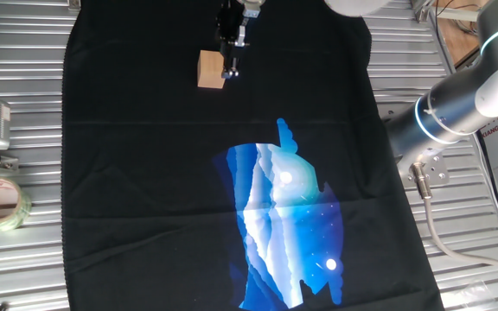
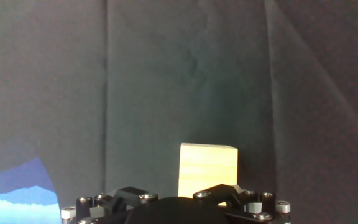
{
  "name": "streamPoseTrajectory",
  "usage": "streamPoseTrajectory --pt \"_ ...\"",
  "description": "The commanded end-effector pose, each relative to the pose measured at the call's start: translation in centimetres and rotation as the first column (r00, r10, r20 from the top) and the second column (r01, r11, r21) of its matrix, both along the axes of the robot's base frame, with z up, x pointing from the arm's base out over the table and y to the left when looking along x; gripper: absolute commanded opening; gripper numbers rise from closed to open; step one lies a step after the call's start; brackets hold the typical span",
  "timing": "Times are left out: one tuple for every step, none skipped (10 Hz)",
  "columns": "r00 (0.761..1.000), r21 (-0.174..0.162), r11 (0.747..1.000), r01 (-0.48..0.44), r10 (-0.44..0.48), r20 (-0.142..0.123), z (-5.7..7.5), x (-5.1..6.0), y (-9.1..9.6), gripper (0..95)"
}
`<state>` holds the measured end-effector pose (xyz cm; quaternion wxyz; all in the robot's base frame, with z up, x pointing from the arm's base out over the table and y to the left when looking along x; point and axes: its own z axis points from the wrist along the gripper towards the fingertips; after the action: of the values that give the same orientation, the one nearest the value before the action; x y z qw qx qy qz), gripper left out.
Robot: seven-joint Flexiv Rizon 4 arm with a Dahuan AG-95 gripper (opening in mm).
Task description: Pick up the small block on the left and move it to the right
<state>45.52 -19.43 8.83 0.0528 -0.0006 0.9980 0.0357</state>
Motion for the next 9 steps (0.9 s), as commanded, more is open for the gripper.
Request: streamPoseTrajectory --pt "1.0 -0.005 1.0 0.004 -0.004 0.008 -0.3 0.0 0.0 95.0" --pt "1.0 -0.005 1.0 0.004 -0.003 0.013 -0.6 0.1 0.0 95.0" --pt "1.0 -0.006 1.0 0.003 -0.003 0.015 -0.9 0.2 0.0 95.0" --pt "1.0 -0.006 1.0 0.002 -0.002 0.018 -1.1 0.2 0.0 95.0" --pt "1.0 -0.005 1.0 -0.001 0.001 0.02 -1.4 0.4 -0.1 95.0" --pt "1.0 -0.005 1.0 -0.005 0.005 0.022 -1.6 0.5 -0.3 95.0" --pt "1.0 -0.006 1.0 -0.011 0.011 0.022 -1.8 0.7 -0.6 95.0" --pt "1.0 -0.005 1.0 -0.016 0.016 0.022 -2.0 0.8 -0.8 95.0" --pt "0.999 -0.007 1.0 -0.025 0.025 0.023 -2.2 0.9 -1.0 95.0"
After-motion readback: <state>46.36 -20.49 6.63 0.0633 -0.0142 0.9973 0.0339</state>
